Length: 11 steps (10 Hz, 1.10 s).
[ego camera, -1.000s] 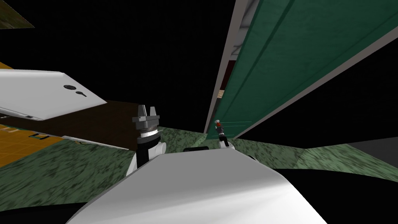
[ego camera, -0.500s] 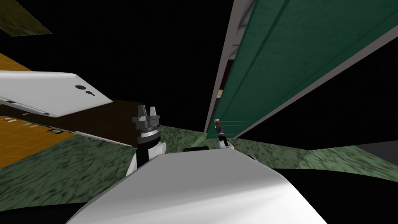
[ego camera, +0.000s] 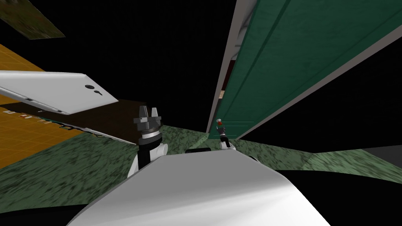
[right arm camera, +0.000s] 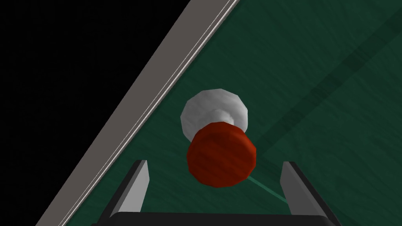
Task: Pull the door open
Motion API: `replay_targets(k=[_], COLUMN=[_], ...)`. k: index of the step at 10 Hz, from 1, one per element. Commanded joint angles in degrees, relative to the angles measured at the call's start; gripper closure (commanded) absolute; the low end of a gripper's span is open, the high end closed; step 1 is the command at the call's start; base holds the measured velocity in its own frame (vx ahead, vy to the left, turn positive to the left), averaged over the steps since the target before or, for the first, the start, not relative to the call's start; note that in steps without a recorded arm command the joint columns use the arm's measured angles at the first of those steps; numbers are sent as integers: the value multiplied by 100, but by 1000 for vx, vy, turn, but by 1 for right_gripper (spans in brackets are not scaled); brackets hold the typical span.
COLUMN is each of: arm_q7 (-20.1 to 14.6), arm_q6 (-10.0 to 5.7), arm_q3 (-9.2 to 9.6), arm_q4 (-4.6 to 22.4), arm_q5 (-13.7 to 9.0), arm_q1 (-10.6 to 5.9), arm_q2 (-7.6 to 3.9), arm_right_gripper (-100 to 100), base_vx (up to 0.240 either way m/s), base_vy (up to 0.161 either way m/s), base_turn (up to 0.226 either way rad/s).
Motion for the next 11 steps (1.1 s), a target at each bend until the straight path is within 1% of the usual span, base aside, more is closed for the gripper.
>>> replay_targets(k=[1,2,3,4,5,6,7,8,9,10,11], arm_q7=[-286,-317,-549,-695,-787,-993,-1021,-1252,-1399,-1487,-1693], arm_q6=[15,15,26,37,37,48,48,58,68,68,78], arm_q3=[53,53,99,144,144,188,188,231,273,273,313], arm_q4=[-16,-16,-25,-33,-33,-41,-41,-49,-56,-56,-64], arm_q5=[-95,-95,-176,-255,-255,-334,-334,-410,-484,-484,-555], arm_q1=[-5,-5,-14,-22,-22,-29,-29,-37,-44,-44,-52], arm_q2=[7,7,14,21,21,28,28,35,41,41,47], arm_right_gripper=[-100,-100,-100,-100,-100,-100,-100,-100,-100,-100,-100], base_vx=[-55,-48,-52,-68,-60,-55,-48,-62,-87,-59,-46], base_vy=[-25,-20,-27,-46,-27,-9,-9,-17,-36,-32,-31], base_turn=[36,21,36,63,25,29,22,40,52,19,36])
